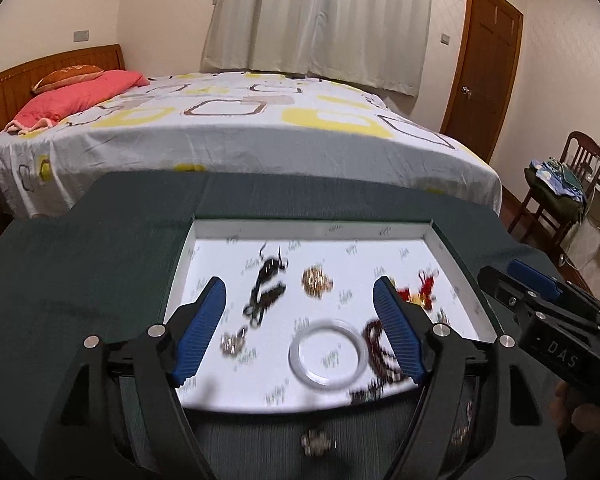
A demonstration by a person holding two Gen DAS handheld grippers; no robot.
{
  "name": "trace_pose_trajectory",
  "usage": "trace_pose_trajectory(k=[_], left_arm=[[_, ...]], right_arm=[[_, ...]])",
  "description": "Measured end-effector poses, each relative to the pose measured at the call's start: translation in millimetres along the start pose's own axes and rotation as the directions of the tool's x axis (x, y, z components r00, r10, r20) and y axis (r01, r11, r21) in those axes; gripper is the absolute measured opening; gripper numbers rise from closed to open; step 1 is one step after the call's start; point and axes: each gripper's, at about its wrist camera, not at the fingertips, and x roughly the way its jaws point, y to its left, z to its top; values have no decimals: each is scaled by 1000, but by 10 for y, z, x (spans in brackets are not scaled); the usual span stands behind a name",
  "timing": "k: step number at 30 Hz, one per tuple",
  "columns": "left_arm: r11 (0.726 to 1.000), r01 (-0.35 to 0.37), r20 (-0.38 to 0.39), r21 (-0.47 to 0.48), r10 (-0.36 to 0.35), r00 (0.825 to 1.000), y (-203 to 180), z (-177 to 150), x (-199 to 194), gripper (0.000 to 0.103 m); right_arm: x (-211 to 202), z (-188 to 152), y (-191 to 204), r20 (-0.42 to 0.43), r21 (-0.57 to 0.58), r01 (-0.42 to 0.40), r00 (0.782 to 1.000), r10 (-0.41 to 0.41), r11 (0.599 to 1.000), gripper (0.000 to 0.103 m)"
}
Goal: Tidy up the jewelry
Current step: 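Move the left tool to the pearl flower brooch and close on it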
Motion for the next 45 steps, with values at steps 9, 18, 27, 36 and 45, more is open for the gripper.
trace_pose_trajectory(k=[9,18,27,36,45], left_arm=[[1000,-24,-55,5,24,998,-41,-504,-136,74],[999,-42,-149,23,45,988,-117,-864,43,64],[999,-39,-235,25,44,971,-145,-970,243,56],[998,-38,-233,47,48,971,-134,-976,217,29],[999,-7,-226,46,17,974,-99,-975,188,19]], right_arm=[[-276,-570,-98,-74,19,23,997,-21,1000,51],[-347,-956,-258,-139,63,38,990,-29,997,51],[-327,-1028,-458,-145,99,71,988,-57,993,51],[-306,-1056,-498,-150,119,66,988,-48,991,51],[-275,-1074,-474,-158,106,68,986,-51,992,51]])
